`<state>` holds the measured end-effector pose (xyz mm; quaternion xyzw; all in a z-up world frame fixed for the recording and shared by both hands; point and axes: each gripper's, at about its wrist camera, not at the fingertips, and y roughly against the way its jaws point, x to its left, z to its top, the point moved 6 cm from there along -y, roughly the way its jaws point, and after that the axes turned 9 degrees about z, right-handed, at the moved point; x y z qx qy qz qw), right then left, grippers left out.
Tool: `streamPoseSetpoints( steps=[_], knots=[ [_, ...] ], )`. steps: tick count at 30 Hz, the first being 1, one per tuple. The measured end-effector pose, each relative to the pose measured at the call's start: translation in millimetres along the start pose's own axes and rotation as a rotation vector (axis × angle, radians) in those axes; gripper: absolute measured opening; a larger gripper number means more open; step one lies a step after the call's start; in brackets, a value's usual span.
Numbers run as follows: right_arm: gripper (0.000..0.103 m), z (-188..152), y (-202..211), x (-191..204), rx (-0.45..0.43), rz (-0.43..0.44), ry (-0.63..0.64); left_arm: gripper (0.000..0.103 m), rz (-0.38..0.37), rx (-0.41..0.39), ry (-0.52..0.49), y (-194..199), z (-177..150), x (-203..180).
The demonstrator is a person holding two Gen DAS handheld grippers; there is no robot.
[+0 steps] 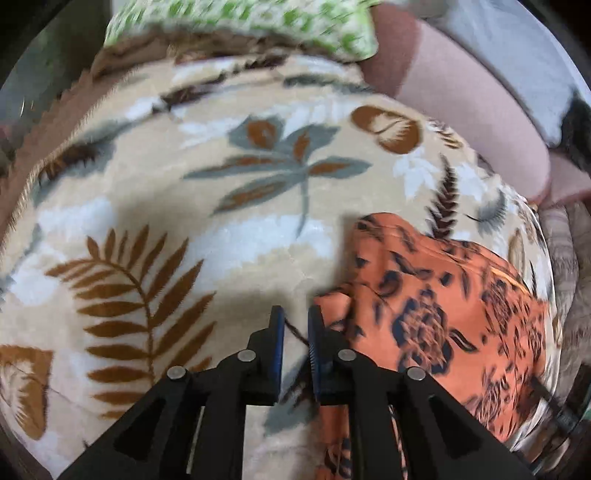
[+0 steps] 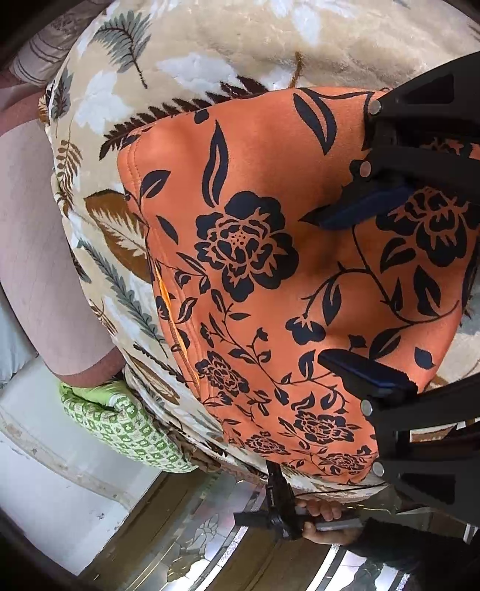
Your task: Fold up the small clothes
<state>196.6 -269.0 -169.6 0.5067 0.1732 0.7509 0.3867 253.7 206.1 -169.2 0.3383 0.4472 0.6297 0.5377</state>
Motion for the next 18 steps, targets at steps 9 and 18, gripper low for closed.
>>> streamPoseSetpoints(
  steps=[9,18],
  knots=[
    [0.072,46,10,-17,-0.134,0.181,-0.212,0.057,0.001,-0.019,-0.312,-3,-43,-85],
    [0.075,67,44,-45,-0.26,0.303,-0.336,0.065,0.018,-0.149,-0.254,30,-72,-87]
  ],
)
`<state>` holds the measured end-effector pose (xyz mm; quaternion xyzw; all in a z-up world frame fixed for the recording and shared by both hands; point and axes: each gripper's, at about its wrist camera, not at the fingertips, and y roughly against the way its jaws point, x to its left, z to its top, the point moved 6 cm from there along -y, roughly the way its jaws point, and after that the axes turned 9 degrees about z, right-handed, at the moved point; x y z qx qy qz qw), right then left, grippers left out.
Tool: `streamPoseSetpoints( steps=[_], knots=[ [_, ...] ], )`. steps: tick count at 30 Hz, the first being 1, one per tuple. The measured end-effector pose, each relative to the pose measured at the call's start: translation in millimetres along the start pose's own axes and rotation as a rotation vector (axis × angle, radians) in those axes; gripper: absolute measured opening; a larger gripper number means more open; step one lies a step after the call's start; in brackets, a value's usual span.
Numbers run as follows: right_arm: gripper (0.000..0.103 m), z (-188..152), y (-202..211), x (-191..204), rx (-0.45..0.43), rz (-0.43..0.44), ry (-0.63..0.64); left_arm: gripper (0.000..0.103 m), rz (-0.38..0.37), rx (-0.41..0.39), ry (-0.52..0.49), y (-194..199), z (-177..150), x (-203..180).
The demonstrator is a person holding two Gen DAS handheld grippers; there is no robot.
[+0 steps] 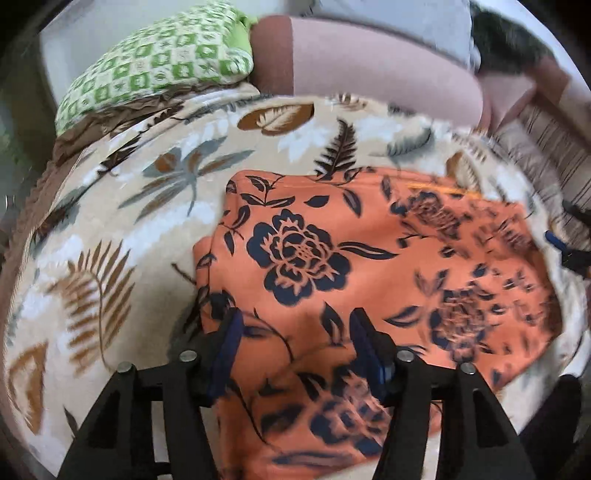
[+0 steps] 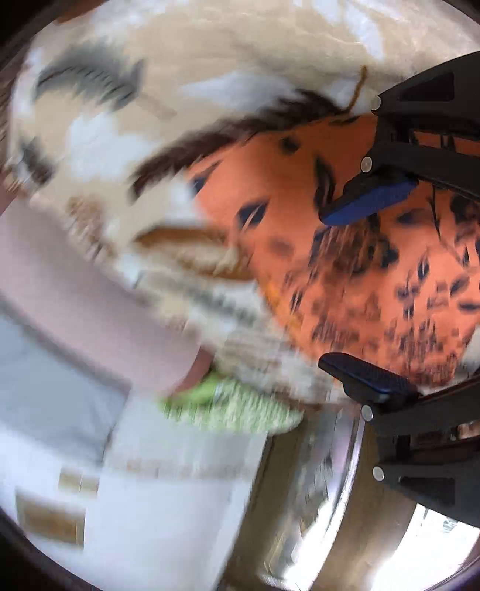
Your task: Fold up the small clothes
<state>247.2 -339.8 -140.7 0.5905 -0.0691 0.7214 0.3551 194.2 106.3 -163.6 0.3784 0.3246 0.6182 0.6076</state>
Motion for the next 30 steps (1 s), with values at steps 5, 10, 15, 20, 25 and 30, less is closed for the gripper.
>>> streamPoseSetpoints(
  steps=[5,10,15,20,25,30],
  knots=[
    [0.078,28,-16,-72,0.043,-0.15,-0.171,0.066,0.087,0.048,-0.046,-16,-34,-4],
    [0.078,27,1,-30,-0.024,0.004,-0.118,0.066,0.088,-0.015,0.007,18,-37,2],
    [0.078,-29,16,-39,0.1,-0.182,-0.072,0.073,0.093,0.149,0.101,-24,-60,24],
    [0.078,-71,69,6,-0.067,-0.098,0.029,0.073,0.111,0.05,0.143,13,-51,31],
    [0.078,-139,74,15,0.0,-0.079,0.012,0.073,0.098,0.052,0.177,20,-64,36],
    [0.078,-155,74,6,0.028,-0.084,0.021,0.073,-0.033,0.08,0.292,32,-87,46]
  ],
)
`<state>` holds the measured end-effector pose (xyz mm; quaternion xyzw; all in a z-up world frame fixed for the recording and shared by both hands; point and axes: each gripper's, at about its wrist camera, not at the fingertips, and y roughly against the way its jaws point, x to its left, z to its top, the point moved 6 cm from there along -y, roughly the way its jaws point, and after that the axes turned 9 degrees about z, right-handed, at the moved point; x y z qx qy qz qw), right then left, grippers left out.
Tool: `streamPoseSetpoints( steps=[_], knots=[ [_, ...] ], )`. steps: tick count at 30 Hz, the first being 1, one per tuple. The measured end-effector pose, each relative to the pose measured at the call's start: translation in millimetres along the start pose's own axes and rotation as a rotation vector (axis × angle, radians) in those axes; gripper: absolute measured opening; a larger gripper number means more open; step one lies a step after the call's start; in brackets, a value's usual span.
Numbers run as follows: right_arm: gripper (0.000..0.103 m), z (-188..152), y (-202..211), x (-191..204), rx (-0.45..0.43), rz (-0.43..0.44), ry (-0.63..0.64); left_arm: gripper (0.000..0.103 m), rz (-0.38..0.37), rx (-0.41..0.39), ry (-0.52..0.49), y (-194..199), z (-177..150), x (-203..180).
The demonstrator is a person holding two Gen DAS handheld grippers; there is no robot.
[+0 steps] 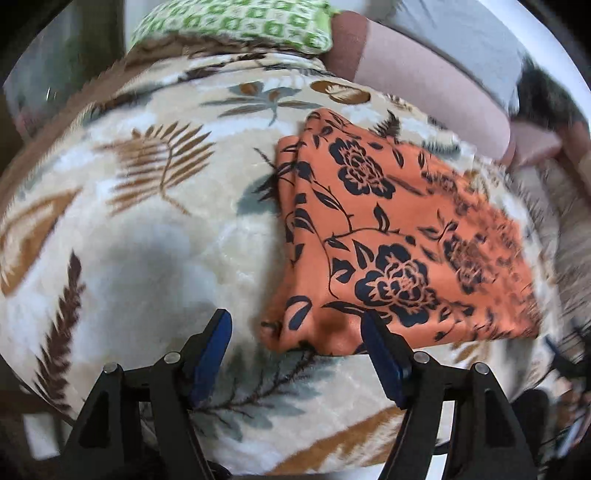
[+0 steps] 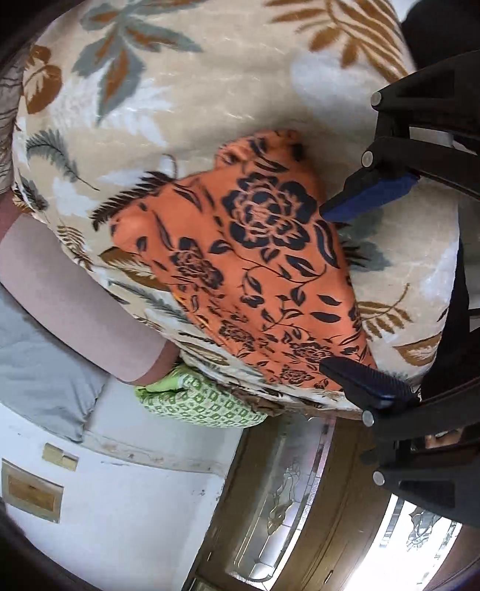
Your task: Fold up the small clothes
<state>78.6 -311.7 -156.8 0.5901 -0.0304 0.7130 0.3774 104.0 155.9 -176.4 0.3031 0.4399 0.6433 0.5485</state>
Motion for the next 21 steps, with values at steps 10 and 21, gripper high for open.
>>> streamPoseSetpoints(
  steps=[10,21],
  knots=[
    [0.078,7,-37,13,0.044,0.016,0.031,0.055,-0.188,0.148,0.064,-15,24,-4],
    [0.078,2,-53,7,0.074,0.008,0.023,0.006,-0.168,0.225,0.074,-28,21,-5]
  ],
)
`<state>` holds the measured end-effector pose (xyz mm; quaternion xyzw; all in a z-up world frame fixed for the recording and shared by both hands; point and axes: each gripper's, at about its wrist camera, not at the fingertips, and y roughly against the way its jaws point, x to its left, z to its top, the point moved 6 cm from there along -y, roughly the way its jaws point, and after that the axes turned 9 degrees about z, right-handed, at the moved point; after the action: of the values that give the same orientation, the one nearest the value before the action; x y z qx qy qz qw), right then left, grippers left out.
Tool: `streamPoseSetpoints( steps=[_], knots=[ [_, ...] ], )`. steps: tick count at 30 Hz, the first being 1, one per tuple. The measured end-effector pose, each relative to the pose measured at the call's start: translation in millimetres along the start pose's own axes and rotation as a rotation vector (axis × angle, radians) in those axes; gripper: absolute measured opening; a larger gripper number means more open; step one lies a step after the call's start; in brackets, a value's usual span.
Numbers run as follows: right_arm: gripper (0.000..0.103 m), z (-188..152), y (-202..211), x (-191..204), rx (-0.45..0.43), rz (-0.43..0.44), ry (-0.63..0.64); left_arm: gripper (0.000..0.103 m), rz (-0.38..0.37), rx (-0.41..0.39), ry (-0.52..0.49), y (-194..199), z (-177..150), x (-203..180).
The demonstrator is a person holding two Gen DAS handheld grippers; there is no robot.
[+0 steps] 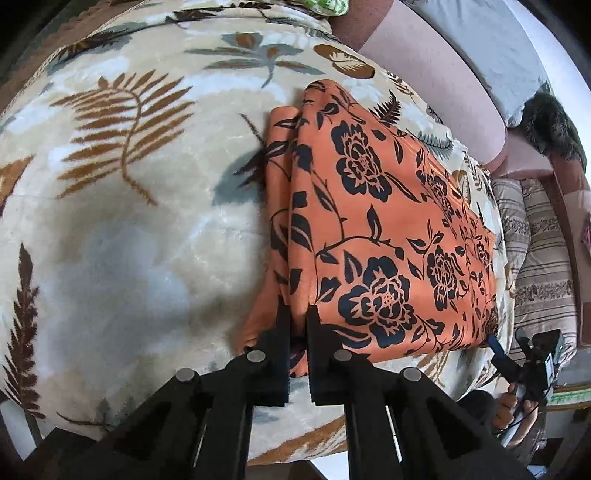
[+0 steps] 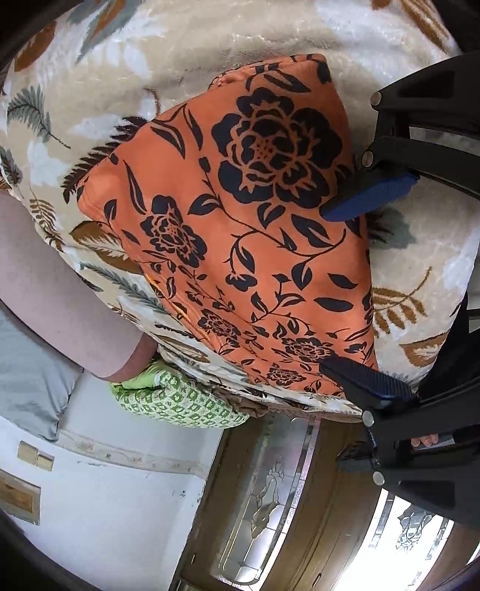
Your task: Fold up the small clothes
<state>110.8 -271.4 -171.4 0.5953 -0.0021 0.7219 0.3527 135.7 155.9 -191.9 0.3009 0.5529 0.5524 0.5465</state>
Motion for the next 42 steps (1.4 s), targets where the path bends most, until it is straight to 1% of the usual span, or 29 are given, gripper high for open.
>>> streamPoseSetpoints(
  steps=[1,4,5,6,8,9,11,13,14,15,16,17,18,20,22,24,26,28,29,30,31,32,33,35,37,38,40,41,42],
  knots=[
    [0.078,1,1,0,-0.003,-0.003,-0.001,0.005,-0.021,-0.019,0.026,6,-2,2],
    [0.078,3,5,3,-0.009,-0.006,0.011,0.005,-0.057,-0.121,0.059,37,-13,5],
    [0.078,3,6,4,-0.011,-0.006,0.019,0.005,-0.075,-0.134,0.101,42,-24,11],
    [0.078,3,7,4,-0.01,-0.009,0.026,0.005,-0.077,-0.114,0.132,35,-32,16],
    [0.078,4,6,0,-0.001,-0.021,0.022,0.006,-0.018,-0.024,0.126,-1,-50,25],
    [0.078,5,3,-3,0.007,-0.026,0.008,0.006,-0.025,-0.002,0.128,-13,-54,27],
    [0.078,7,1,-4,0.008,-0.028,-0.009,0.007,-0.058,-0.018,0.161,-8,-50,28],
    [0.078,11,1,3,0.002,-0.008,0.01,0.018,-0.07,-0.048,0.139,7,-40,22],
    [0.078,13,1,6,0.0,-0.009,0.02,0.027,-0.052,-0.073,0.098,16,-33,17],
    [0.078,15,0,8,0.0,-0.012,0.023,0.04,-0.02,-0.124,0.044,29,-23,11],
    [0.078,17,-2,10,0.003,-0.009,0.022,0.046,-0.001,-0.157,0.007,38,-14,6],
    [0.078,19,-3,10,0.004,-0.007,0.022,0.056,0.009,-0.174,-0.015,43,-7,3],
    [0.078,22,-4,10,0.002,-0.012,0.023,0.058,0.009,-0.19,-0.04,47,4,-2],
    [0.078,26,-9,10,0.006,-0.013,0.019,0.058,-0.004,-0.182,-0.057,44,24,-11],
    [0.078,30,-15,9,0.019,-0.012,0.019,0.058,-0.006,-0.136,-0.07,26,44,-19],
    [0.078,31,-23,10,0.052,0.006,0.019,0.058,-0.005,-0.104,-0.112,9,64,-32],
    [0.078,31,-29,8,0.086,0.016,0.014,0.058,0.031,-0.1,-0.144,-4,79,-40],
    [0.078,32,-32,-3,0.111,-0.02,0.01,0.056,0.092,-0.08,-0.145,-25,96,-39],
    [0.078,34,-29,-17,0.112,-0.074,-0.011,0.043,0.173,-0.077,-0.139,-35,103,-30],
    [0.078,34,-26,-28,0.108,-0.102,-0.038,0.04,0.263,-0.065,-0.116,-46,110,-17],
    [0.078,34,-19,-41,0.093,-0.08,-0.095,0.041,0.244,-0.054,-0.062,-53,114,-7],
    [0.078,34,-14,-45,0.08,-0.059,-0.117,0.04,0.183,-0.05,0.013,-52,116,2],
    [0.078,33,-8,-49,0.068,-0.056,-0.127,0.039,0.163,-0.053,0.047,-48,117,7],
    [0.078,33,1,-51,0.063,-0.076,-0.111,0.039,0.233,-0.09,-0.011,-40,115,4],
    [0.078,35,5,-47,0.063,-0.094,-0.101,0.039,0.287,-0.135,-0.028,-25,109,3],
    [0.078,37,8,-40,0.055,-0.106,-0.077,0.039,0.281,-0.149,-0.032,-18,106,3],
    [0.078,38,10,-25,0.044,-0.093,-0.032,0.039,0.225,-0.168,-0.083,1,86,-8],
    [0.078,35,9,-17,0.049,-0.072,-0.015,0.039,0.176,-0.172,-0.129,11,69,-18],
    [0.078,33,7,-11,0.055,-0.062,-0.005,0.039,0.152,-0.164,-0.182,16,52,-27]
  ],
)
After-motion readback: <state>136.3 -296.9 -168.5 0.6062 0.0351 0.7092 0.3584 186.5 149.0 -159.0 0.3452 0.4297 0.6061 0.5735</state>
